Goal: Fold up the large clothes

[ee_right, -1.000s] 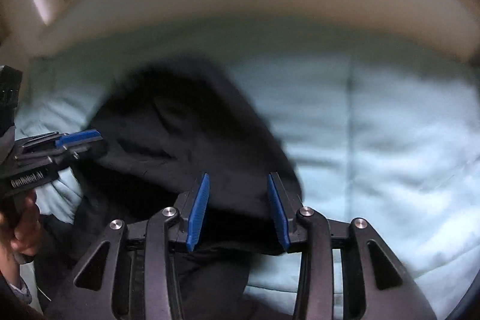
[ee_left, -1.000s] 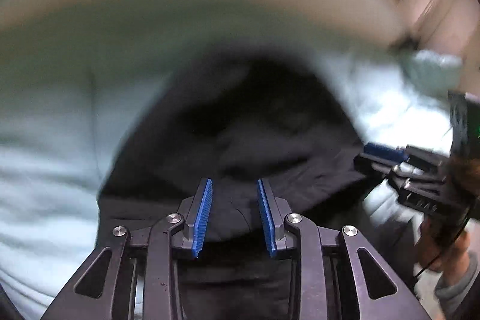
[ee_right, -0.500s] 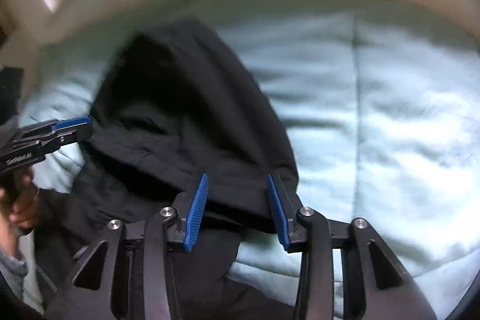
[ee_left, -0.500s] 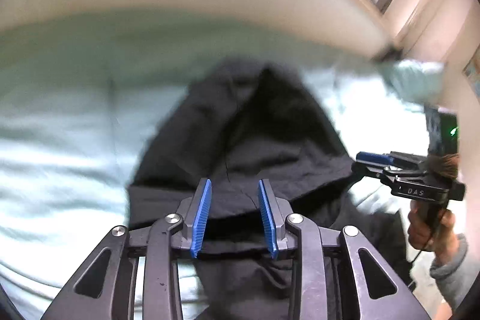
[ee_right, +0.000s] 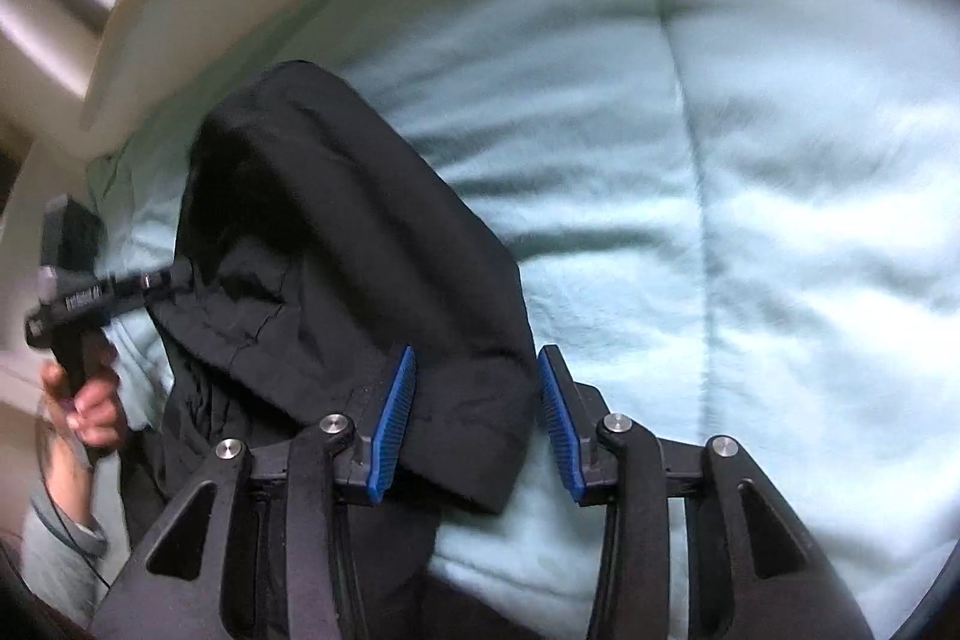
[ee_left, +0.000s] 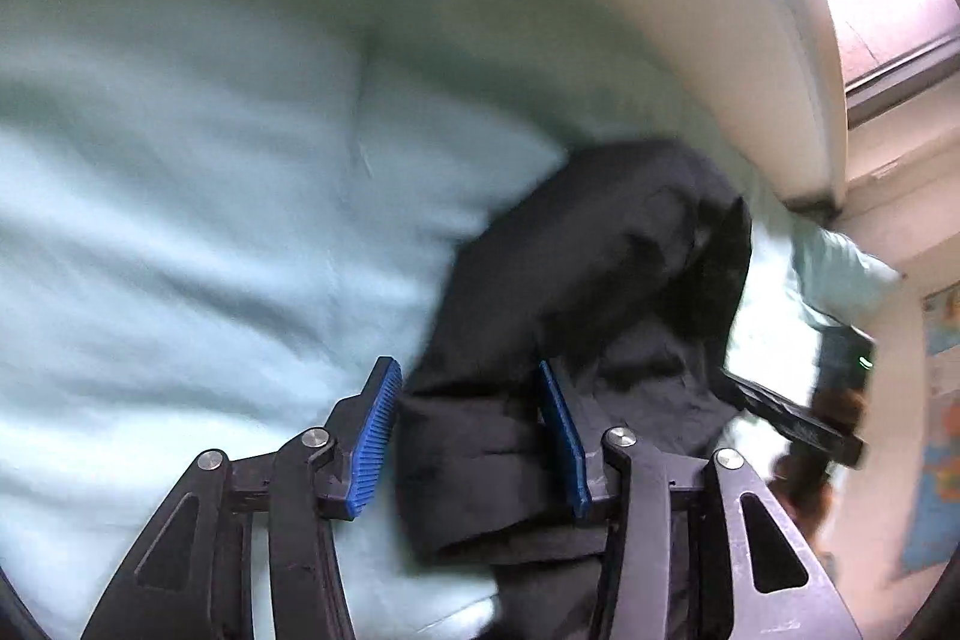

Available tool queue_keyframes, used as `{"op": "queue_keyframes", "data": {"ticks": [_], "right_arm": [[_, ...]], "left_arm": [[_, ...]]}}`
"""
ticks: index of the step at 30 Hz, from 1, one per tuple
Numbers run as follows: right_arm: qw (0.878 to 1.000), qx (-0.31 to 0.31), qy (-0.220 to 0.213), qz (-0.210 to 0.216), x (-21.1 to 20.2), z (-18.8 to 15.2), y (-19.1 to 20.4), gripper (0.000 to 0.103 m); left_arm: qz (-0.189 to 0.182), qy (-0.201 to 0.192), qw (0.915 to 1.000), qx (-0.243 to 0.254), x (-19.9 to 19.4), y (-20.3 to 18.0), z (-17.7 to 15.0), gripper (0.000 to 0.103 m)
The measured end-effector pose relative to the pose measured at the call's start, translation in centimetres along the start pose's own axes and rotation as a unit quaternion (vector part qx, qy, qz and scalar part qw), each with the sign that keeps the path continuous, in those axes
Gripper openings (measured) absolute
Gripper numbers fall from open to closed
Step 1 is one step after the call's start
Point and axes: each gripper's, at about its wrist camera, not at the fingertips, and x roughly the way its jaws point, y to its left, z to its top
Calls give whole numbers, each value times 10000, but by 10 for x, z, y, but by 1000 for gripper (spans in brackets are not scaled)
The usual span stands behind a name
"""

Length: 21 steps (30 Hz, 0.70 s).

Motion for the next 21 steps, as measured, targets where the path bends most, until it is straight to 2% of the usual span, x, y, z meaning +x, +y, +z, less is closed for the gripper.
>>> {"op": "queue_keyframes", "data": {"ticks": [2, 5, 7, 9, 11, 12, 14, 17, 19, 21], "right_arm": [[9987, 383, -2, 339, 12, -3, -10, 49], [9967, 611, -173, 512, 16, -7, -11, 50], [9973, 591, -241, 350, 15, -10, -2, 48], [9986, 439, -281, 100, 10, -14, 10, 39], [9989, 163, -426, -137, -2, -17, 26, 28], [9984, 10, -516, -214, -6, -20, 37, 26], [9954, -285, -778, -482, -23, -28, 59, 20], [9847, -793, -1265, -896, -59, -46, 89, 16], [9785, -922, -1594, -928, -85, -64, 104, 15], [9754, -901, -1855, -776, -112, -86, 113, 14]], "left_arm": [[106, 34, 9999, -9, 16, 3, -3, 52], [235, -190, 9995, 11, 8, -5, -6, 51], [584, -223, 9977, 277, 4, -18, -10, 48], [915, -223, 9944, 483, -4, -30, -18, 42], [1039, -324, 9921, 621, -11, -43, -23, 28], [1065, -412, 9910, 703, -14, -49, -26, 25], [1019, -834, 9848, 1131, -34, -72, -40, 19], [1045, -1301, 9711, 1706, -66, -101, -71, 18], [984, -1552, 9636, 1943, -90, -112, -98, 18], [900, -1707, 9590, 2074, -111, -119, -121, 19]]}}
